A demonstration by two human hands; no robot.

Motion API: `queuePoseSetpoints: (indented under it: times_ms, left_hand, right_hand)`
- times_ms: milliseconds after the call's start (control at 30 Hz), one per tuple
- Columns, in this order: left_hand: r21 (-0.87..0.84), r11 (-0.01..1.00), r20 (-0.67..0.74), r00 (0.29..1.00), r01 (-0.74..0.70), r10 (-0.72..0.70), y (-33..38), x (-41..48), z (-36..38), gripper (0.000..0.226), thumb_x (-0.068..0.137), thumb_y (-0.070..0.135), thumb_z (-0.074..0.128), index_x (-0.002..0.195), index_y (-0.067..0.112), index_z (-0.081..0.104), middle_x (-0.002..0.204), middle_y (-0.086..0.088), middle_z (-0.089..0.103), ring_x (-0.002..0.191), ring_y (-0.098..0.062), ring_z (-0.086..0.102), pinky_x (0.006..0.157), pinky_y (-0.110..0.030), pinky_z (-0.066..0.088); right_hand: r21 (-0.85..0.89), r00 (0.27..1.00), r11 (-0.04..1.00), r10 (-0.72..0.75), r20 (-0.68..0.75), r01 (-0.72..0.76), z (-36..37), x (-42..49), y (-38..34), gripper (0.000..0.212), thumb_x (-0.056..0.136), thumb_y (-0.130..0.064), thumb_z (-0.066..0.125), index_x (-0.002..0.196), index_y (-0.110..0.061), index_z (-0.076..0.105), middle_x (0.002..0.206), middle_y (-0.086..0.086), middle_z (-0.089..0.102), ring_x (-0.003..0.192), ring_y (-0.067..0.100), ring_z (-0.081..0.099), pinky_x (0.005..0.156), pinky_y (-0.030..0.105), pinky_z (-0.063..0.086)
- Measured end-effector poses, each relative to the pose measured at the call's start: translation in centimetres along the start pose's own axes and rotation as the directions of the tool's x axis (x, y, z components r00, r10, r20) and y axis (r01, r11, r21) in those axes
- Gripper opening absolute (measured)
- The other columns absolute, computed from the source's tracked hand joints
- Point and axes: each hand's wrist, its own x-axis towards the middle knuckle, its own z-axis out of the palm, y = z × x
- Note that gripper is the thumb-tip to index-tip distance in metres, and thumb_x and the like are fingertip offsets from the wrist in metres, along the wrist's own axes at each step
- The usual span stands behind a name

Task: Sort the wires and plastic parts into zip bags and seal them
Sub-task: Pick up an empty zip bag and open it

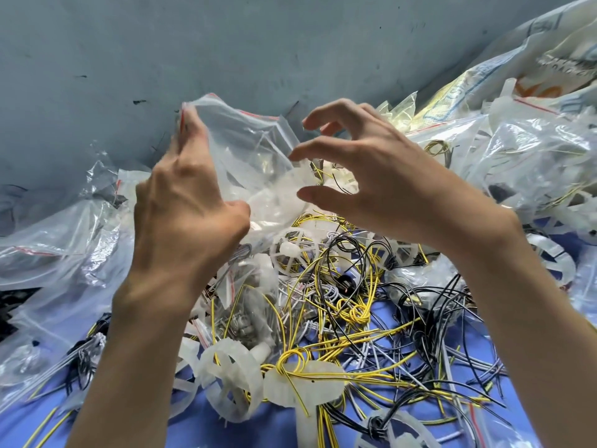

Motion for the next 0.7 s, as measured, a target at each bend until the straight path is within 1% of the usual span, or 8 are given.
queuePoseSetpoints:
  times_ms: [100,200,267,367,433,467,533,700]
  left_hand:
    - [0.038,0.998,-0.014,0.998,-0.058,0.058,0.1,0.1,-0.2,0.089,0.068,0.008,0.063,0.147,0.016,0.024,0.136,-0.018,0.051,0.106,-0.040,0.055,0.084,-0.034,0.038]
    - [-0.025,0.994,0.174,0.979,-0.106,0.108,0.0,-0.2,-0.4,0.086,0.066,0.010,0.063,0.145,0.026,0.033,0.122,-0.011,0.062,0.104,-0.029,0.057,0.082,-0.023,0.038]
    - [-0.059,0.993,0.276,0.954,-0.102,0.114,0.1,-0.2,-0.4,0.085,0.065,0.014,0.063,0.143,0.033,0.036,0.103,-0.006,0.067,0.088,-0.025,0.054,0.071,-0.020,0.035]
    - [-0.050,0.992,0.318,0.939,-0.119,0.128,-0.1,-0.2,-0.4,0.082,0.060,0.023,0.058,0.139,0.040,0.039,0.065,0.007,0.051,0.073,-0.021,0.046,0.065,-0.023,0.033]
    - [-0.042,0.996,0.304,0.948,-0.084,0.093,-0.7,0.1,-0.7,0.080,0.058,0.024,0.057,0.135,0.041,0.045,0.080,0.008,0.064,0.078,-0.023,0.053,0.068,-0.025,0.038]
    - [-0.039,0.997,0.276,0.958,-0.065,0.074,-1.1,0.2,-1.0,0.078,0.056,0.025,0.056,0.133,0.041,0.049,0.104,0.012,0.068,0.085,-0.023,0.059,0.073,-0.026,0.043]
    - [-0.029,0.998,0.201,0.978,-0.056,0.061,-1.4,0.3,-1.5,0.078,0.053,0.025,0.049,0.129,0.041,0.053,0.137,0.028,0.048,0.101,-0.024,0.062,0.091,-0.030,0.046]
    - [-0.041,0.995,0.023,0.995,-0.094,0.095,-0.2,0.3,-1.8,0.079,0.059,0.019,0.043,0.135,0.039,0.046,0.143,0.014,0.046,0.118,-0.025,0.057,0.103,-0.038,0.040]
  right_hand:
    - [0.018,1.000,1.000,0.016,0.025,-0.016,0.3,0.1,-0.1,0.037,0.087,-0.043,0.060,0.121,-0.029,0.061,0.133,0.003,0.046,0.116,0.016,0.047,0.095,0.039,0.044]
    - [0.059,0.994,0.998,0.031,0.107,-0.038,0.8,0.1,-0.4,0.037,0.088,-0.044,0.060,0.122,-0.031,0.061,0.129,0.001,0.048,0.110,0.017,0.051,0.093,0.036,0.045]
    - [0.060,0.986,0.997,0.044,0.159,-0.055,1.2,0.2,-0.6,0.038,0.088,-0.044,0.059,0.123,-0.030,0.060,0.125,-0.001,0.050,0.105,0.018,0.055,0.089,0.037,0.046]
    - [0.011,0.983,0.996,0.089,0.158,-0.092,1.4,0.4,-0.7,0.039,0.088,-0.038,0.061,0.125,-0.026,0.058,0.114,-0.003,0.050,0.096,0.021,0.058,0.082,0.041,0.049]
    - [-0.001,0.986,0.990,0.138,0.098,-0.138,1.3,0.5,-0.5,0.043,0.088,-0.028,0.063,0.130,-0.025,0.055,0.113,-0.001,0.051,0.091,0.022,0.059,0.078,0.042,0.051]
    - [0.008,0.985,0.987,0.160,0.058,-0.161,1.2,0.5,-0.5,0.046,0.087,-0.024,0.063,0.132,-0.025,0.053,0.112,0.001,0.051,0.087,0.022,0.059,0.077,0.042,0.051]
    - [0.026,0.982,0.982,0.189,-0.003,-0.188,1.0,0.6,-0.8,0.052,0.084,-0.018,0.063,0.134,-0.027,0.051,0.110,0.001,0.048,0.082,0.023,0.057,0.076,0.041,0.051]
    - [-0.004,0.981,0.983,0.183,-0.069,-0.183,0.9,0.6,-1.8,0.063,0.080,-0.011,0.064,0.138,-0.022,0.044,0.113,0.005,0.043,0.072,0.025,0.057,0.068,0.039,0.052]
